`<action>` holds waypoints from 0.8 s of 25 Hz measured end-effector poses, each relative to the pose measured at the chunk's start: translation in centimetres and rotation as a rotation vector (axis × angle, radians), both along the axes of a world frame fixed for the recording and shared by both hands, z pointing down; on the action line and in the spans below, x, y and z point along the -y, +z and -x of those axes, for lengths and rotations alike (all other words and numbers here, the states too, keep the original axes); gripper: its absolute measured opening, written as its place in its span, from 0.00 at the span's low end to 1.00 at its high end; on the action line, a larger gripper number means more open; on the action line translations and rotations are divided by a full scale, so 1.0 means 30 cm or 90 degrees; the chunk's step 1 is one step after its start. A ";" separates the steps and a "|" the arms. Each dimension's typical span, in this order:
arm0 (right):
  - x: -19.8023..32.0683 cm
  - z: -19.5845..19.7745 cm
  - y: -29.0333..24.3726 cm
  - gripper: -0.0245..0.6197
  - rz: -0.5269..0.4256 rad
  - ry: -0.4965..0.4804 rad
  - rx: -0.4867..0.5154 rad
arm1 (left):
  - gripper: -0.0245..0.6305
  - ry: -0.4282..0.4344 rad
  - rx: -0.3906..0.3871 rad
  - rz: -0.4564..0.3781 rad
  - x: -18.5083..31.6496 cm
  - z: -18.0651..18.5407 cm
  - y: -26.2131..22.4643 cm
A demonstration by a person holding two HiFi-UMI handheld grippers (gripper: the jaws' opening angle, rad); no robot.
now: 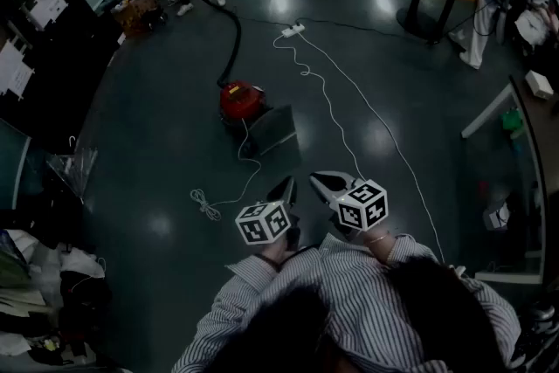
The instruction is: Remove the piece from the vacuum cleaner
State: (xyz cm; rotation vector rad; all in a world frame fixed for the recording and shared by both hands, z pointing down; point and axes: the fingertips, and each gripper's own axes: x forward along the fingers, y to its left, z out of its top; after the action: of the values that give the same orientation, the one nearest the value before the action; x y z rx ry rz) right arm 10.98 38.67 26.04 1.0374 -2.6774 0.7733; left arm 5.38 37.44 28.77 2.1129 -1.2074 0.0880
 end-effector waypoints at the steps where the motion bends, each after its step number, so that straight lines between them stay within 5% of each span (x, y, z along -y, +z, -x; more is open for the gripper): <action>1: 0.009 -0.002 -0.002 0.04 -0.005 -0.001 -0.006 | 0.05 0.002 -0.005 -0.004 0.012 -0.007 -0.006; 15: 0.030 -0.017 -0.008 0.04 -0.030 -0.015 -0.043 | 0.04 0.018 0.038 -0.023 0.098 -0.028 -0.025; 20: 0.032 -0.031 -0.009 0.04 -0.020 0.002 0.011 | 0.05 -0.004 0.024 0.001 0.052 -0.030 0.019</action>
State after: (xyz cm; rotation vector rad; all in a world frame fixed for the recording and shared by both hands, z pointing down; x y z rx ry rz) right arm 11.92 37.70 25.78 1.0461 -2.7118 0.7468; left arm 6.29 35.87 29.35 2.1146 -1.2346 0.1260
